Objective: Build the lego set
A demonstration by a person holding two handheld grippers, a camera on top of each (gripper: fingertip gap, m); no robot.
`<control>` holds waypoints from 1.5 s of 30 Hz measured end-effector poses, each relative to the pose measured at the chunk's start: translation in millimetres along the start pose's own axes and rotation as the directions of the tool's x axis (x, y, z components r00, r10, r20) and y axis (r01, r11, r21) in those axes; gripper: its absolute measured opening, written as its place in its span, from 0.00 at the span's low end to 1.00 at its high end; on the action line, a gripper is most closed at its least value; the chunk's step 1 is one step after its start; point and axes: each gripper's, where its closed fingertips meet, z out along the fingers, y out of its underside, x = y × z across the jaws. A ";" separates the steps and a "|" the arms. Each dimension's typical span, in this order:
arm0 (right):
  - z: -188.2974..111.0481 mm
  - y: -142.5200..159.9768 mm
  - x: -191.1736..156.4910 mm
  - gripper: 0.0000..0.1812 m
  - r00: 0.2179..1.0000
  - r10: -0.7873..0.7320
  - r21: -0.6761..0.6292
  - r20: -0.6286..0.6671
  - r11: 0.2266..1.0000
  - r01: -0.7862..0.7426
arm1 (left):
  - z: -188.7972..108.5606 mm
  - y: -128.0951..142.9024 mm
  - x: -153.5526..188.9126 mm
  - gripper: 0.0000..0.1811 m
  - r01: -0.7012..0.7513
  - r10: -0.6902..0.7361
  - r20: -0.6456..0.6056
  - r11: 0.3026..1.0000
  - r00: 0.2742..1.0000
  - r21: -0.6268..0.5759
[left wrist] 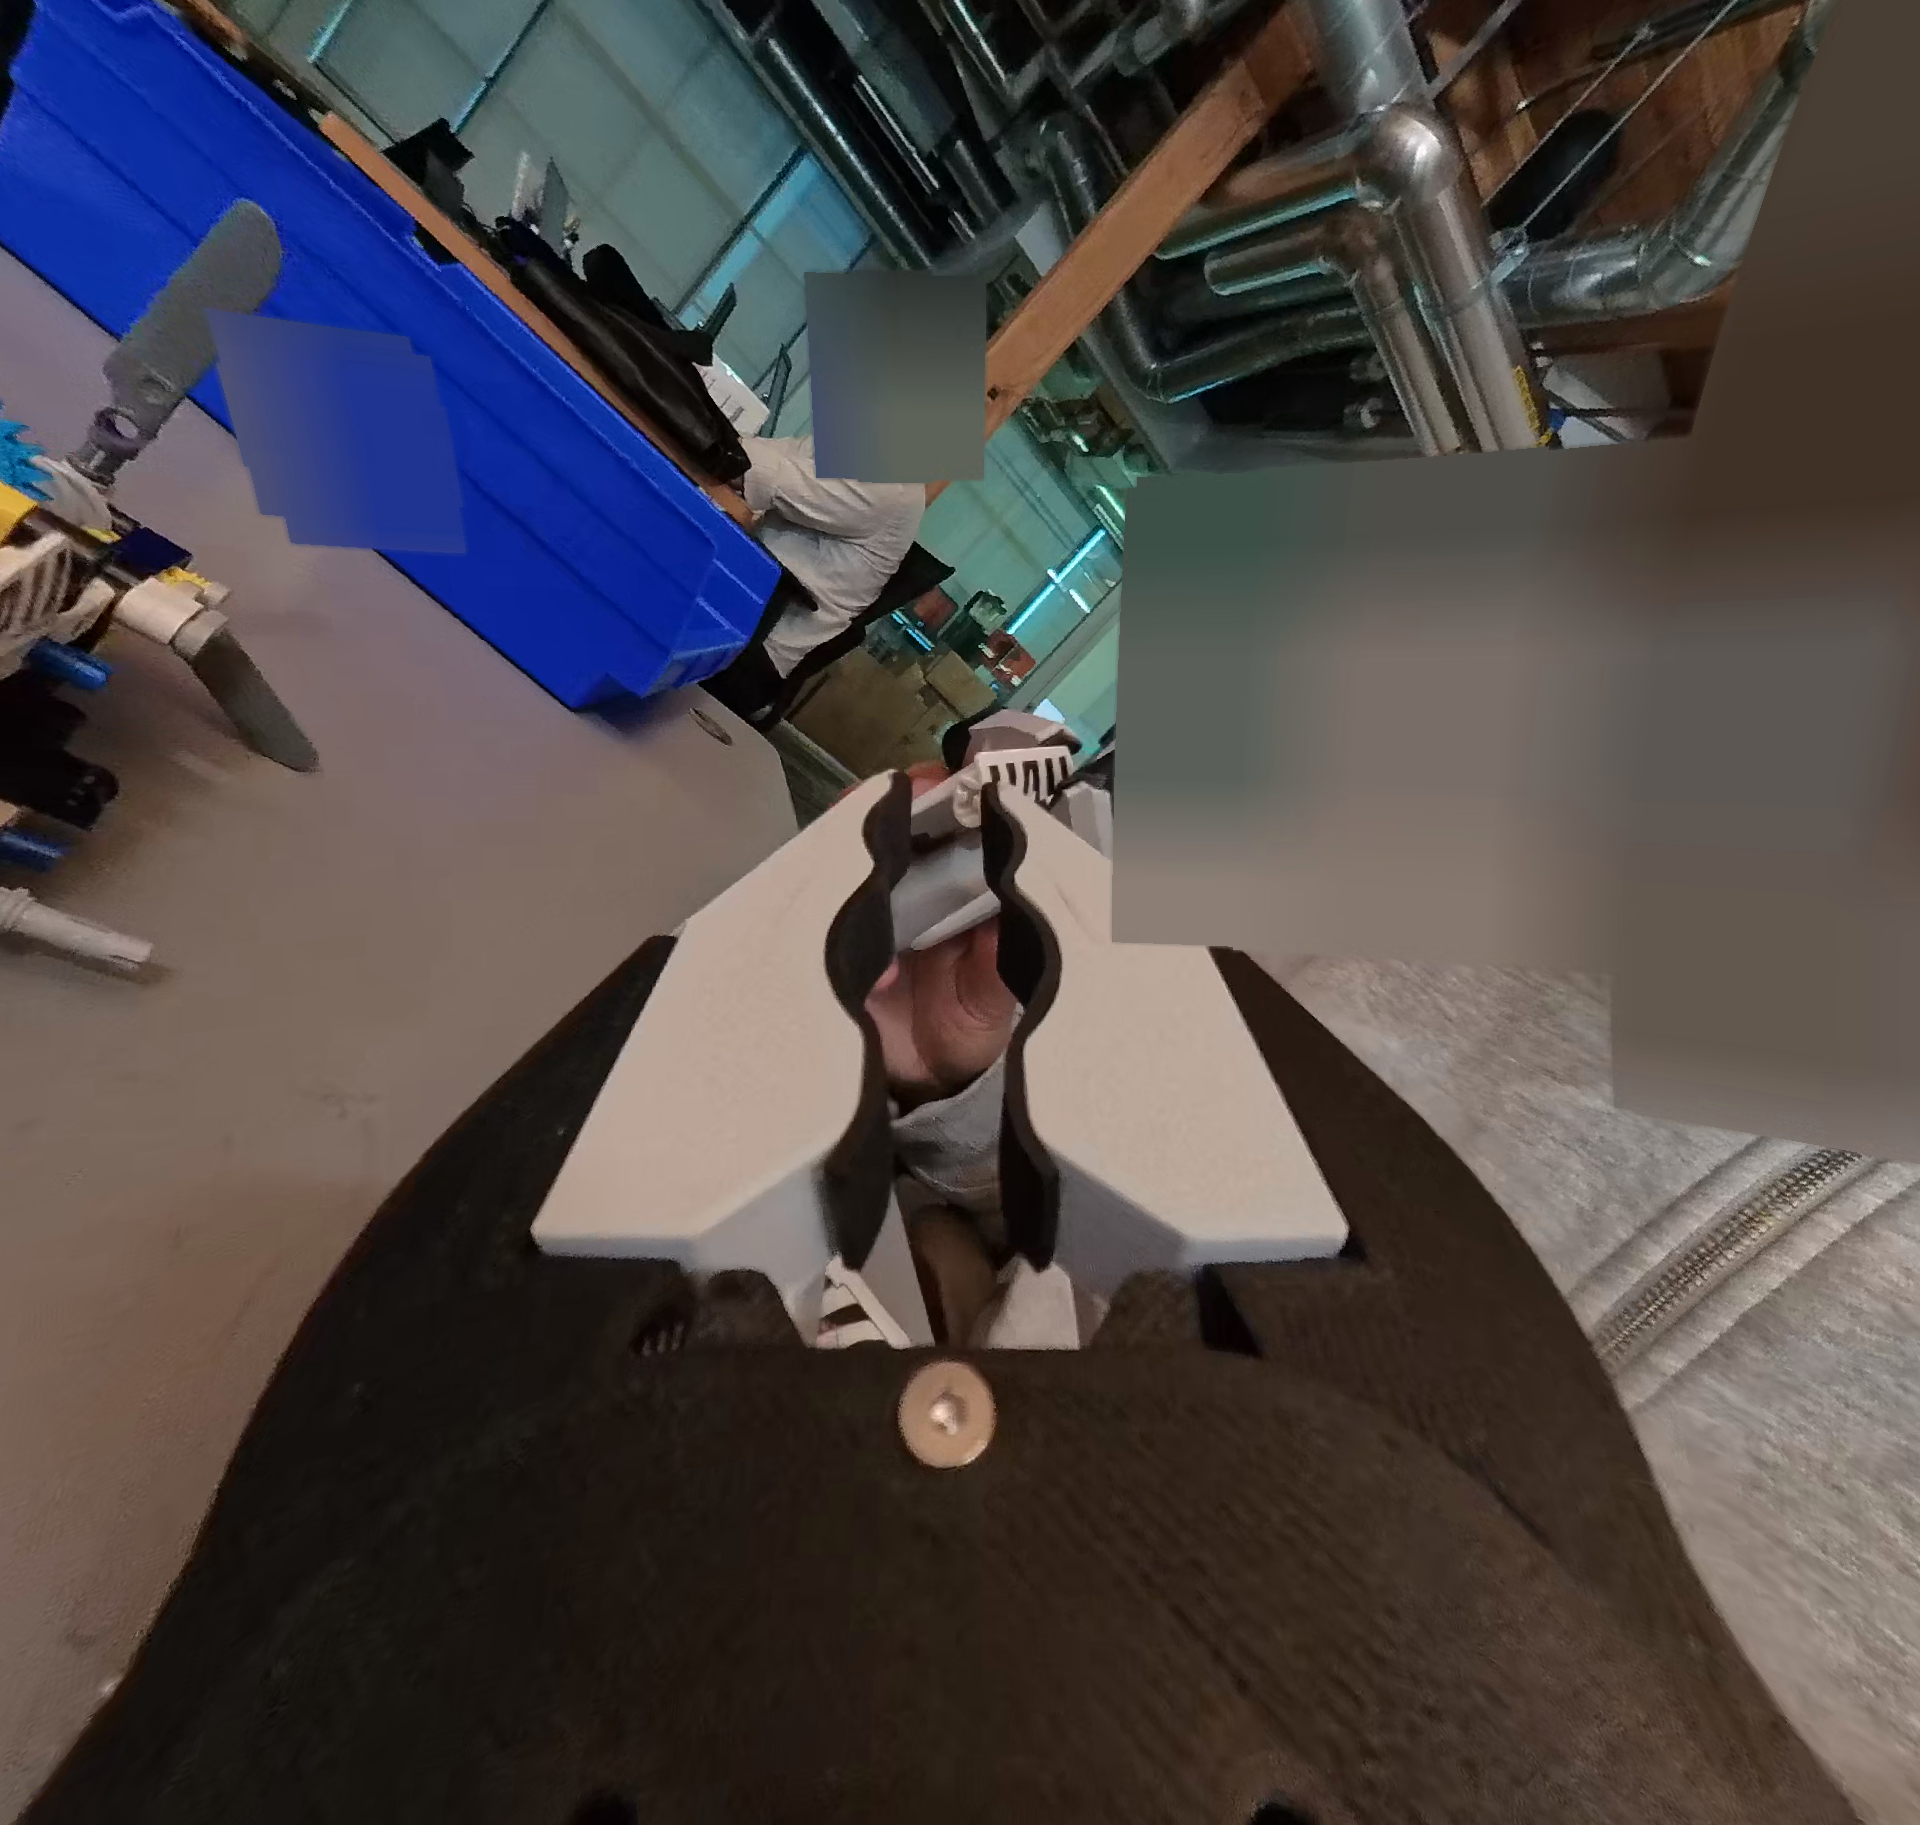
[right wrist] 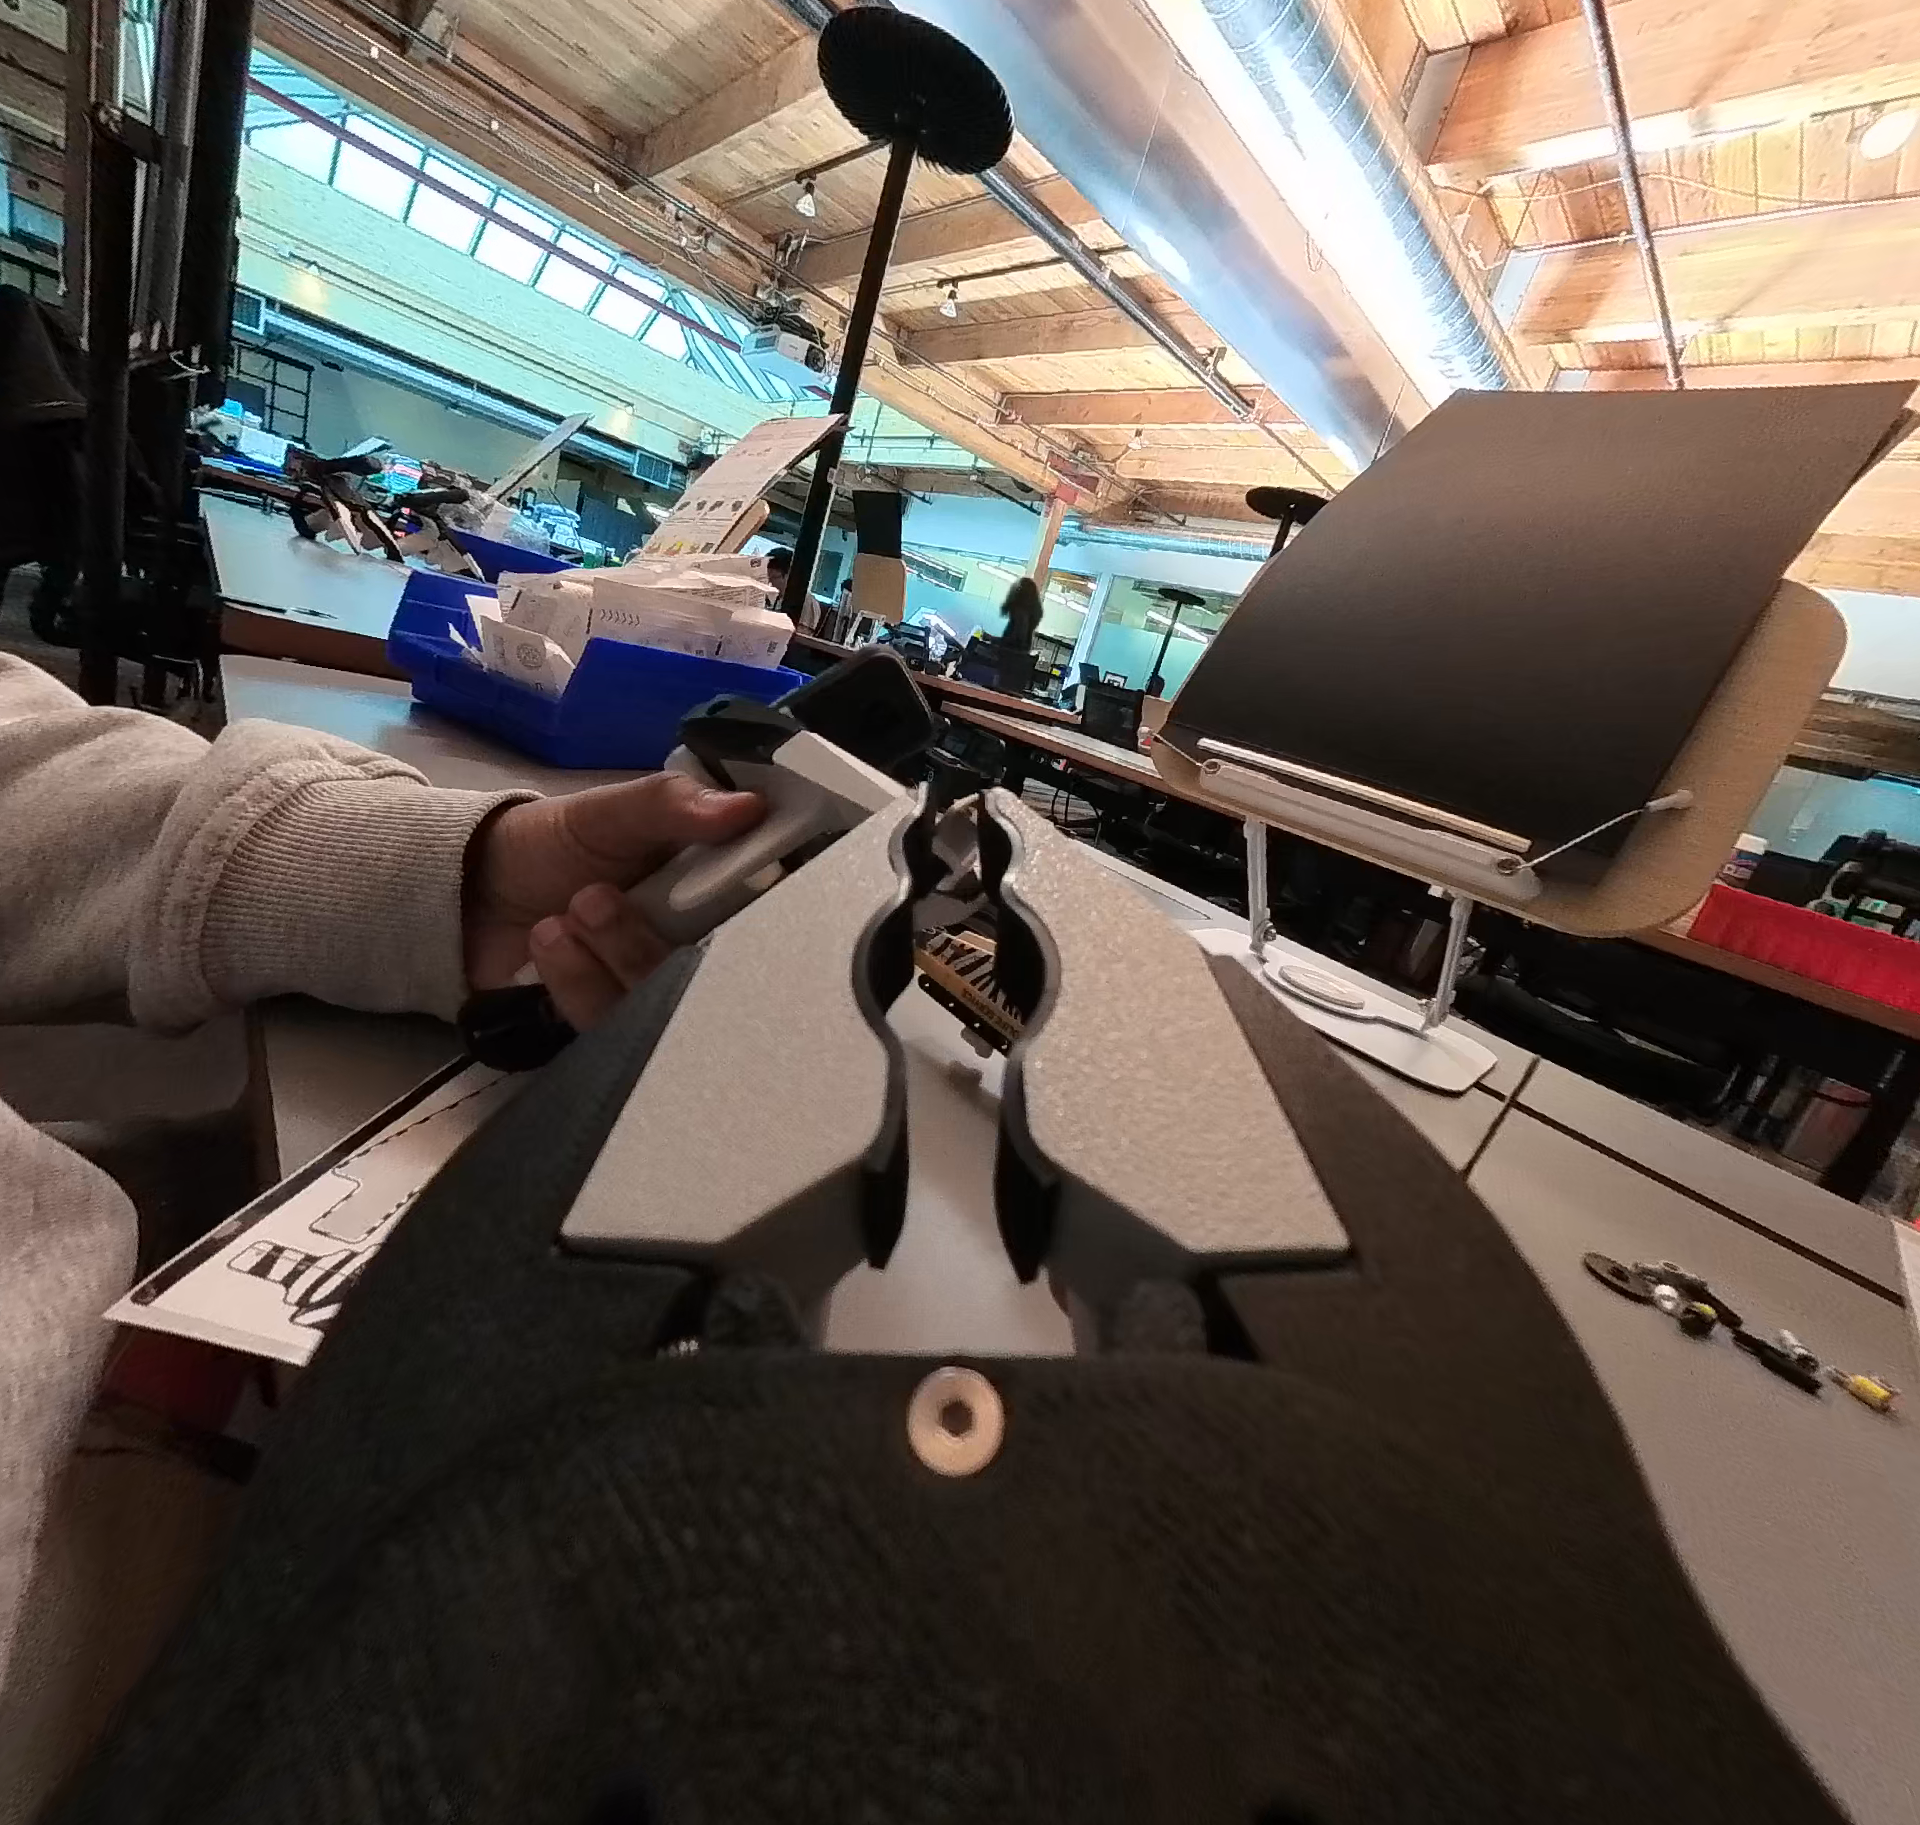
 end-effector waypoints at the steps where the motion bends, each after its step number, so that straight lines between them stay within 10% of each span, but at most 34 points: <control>1: -0.1 -0.2 0.3 0.03 1.000 0.003 0.002 -0.001 1.000 -0.003 | 0.0 -0.6 -0.7 0.07 -0.020 0.020 0.014 1.000 1.000 0.001; 9: -0.5 -0.5 5.5 0.03 0.999 0.025 0.006 -0.024 1.000 -0.025 | -1.8 -8.2 -2.3 0.09 -0.290 0.286 0.160 0.957 0.945 0.005; 16: 1.2 1.9 6.7 0.03 0.999 0.014 -0.010 -0.042 1.000 -0.014 | 6.8 5.8 -6.7 0.16 -0.566 0.588 0.278 0.808 0.760 -0.162; 34: 3.4 4.3 4.8 0.03 0.998 -0.023 -0.029 -0.052 0.999 0.021 | 5.8 3.5 -7.1 0.11 -0.581 0.601 0.292 0.798 0.744 -0.160; 45: -0.3 16.6 30.7 0.03 0.962 0.076 -0.143 -0.261 0.983 -0.116 | 8.9 8.4 -10.3 0.18 -0.709 0.758 0.348 0.646 0.552 -0.283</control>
